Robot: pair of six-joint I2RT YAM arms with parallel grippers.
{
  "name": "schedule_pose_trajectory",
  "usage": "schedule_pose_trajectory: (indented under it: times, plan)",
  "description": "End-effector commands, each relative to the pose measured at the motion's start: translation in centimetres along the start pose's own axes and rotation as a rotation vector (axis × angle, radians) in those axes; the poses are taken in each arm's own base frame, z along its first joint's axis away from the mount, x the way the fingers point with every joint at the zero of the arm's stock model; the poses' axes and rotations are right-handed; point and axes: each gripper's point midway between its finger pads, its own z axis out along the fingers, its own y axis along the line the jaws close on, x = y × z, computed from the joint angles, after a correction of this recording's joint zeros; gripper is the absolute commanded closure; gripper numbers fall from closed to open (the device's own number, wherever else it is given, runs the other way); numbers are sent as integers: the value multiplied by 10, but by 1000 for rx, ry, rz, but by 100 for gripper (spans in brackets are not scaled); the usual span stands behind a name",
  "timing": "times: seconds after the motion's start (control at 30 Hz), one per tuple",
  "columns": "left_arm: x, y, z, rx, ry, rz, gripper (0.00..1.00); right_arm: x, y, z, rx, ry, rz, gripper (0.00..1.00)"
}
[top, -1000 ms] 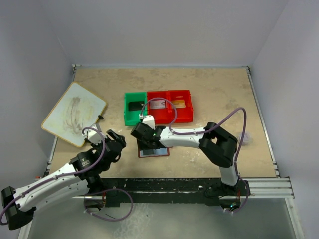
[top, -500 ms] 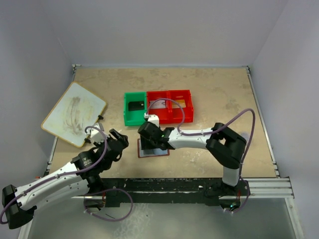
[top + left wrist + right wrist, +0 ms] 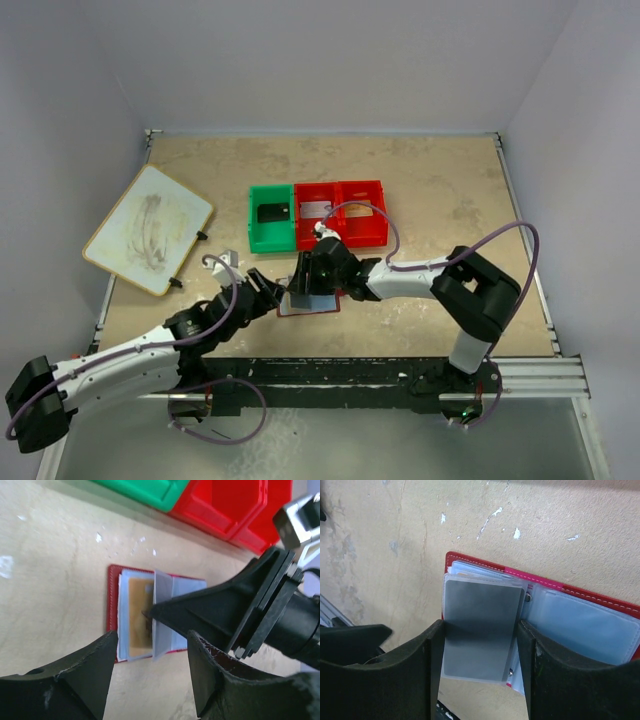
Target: Take the credit cards out of the card holder
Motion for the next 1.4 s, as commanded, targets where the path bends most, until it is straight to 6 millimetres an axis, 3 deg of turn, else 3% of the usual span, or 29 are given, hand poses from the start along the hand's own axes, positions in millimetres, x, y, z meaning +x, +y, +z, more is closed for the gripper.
schedule_pose_trajectory:
  times: [0.0,0.17,0.43,0.73,1.03,1.23,1.37]
  plan:
    - [21,-38,2,205,89,-54,46,14,-11,-2,7,47,21,43]
    - [36,-43,2,295,130,-112,49,14,-13,-1,15,48,23,43]
    - [46,-28,12,276,126,-102,59,13,-11,-1,6,47,24,43]
    - [58,-58,28,364,157,-89,68,12,-7,-4,-10,44,24,42]
    - [63,-81,38,396,183,-33,69,-11,16,-24,-82,-17,12,33]
    - [63,-87,42,392,184,-4,67,-31,10,-44,-39,-83,31,24]
    - [72,-97,46,413,225,19,65,-40,-19,-56,123,-134,70,22]
